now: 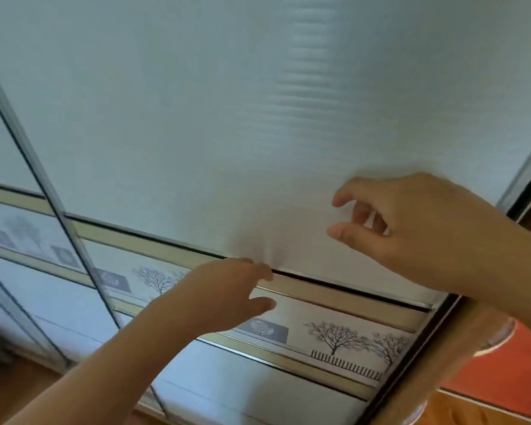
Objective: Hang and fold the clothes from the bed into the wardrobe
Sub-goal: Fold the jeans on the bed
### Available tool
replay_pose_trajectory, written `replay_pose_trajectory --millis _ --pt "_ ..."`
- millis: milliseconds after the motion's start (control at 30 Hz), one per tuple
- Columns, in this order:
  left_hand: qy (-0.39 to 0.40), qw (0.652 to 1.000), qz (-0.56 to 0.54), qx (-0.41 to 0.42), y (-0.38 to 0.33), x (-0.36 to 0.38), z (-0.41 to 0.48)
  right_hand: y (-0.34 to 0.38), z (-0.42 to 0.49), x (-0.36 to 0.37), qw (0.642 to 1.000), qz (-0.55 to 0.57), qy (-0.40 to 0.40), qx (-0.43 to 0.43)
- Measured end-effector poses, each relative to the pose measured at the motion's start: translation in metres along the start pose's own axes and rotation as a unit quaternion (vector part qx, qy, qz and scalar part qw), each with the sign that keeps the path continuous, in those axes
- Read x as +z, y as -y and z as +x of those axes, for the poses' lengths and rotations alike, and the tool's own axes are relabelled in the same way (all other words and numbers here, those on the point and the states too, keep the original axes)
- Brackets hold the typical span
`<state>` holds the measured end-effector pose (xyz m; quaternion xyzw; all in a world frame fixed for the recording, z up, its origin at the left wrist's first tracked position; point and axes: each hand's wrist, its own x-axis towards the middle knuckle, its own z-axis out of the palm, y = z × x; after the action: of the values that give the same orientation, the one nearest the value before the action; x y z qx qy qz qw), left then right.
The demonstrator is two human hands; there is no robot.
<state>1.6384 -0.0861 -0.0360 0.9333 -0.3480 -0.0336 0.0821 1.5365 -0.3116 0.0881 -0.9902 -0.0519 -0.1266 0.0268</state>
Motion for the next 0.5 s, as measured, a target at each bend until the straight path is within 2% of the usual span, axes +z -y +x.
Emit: replay_pose_trajectory --millis 133,233,367,500 --pt "0.016 0.995 0.011 -0.093 0.044 0.002 -0.031 0.029 0.028 0.047 0.987 -0.002 0.152 -0.045" --pt "0.034 0.987 0.017 -0.156 0.074 0.006 -0.058 0.054 0.048 0.09 0.97 0.004 0.23 -0.084" --pt "0.05 0.974 0.01 -0.223 0.112 0.007 -0.09 0.09 0.071 0.134 0.948 0.028 0.294 -0.118" --pt "0.055 0.963 -0.01 -0.262 0.153 0.012 -0.109 0.127 0.094 0.173 0.94 0.055 0.312 -0.128"
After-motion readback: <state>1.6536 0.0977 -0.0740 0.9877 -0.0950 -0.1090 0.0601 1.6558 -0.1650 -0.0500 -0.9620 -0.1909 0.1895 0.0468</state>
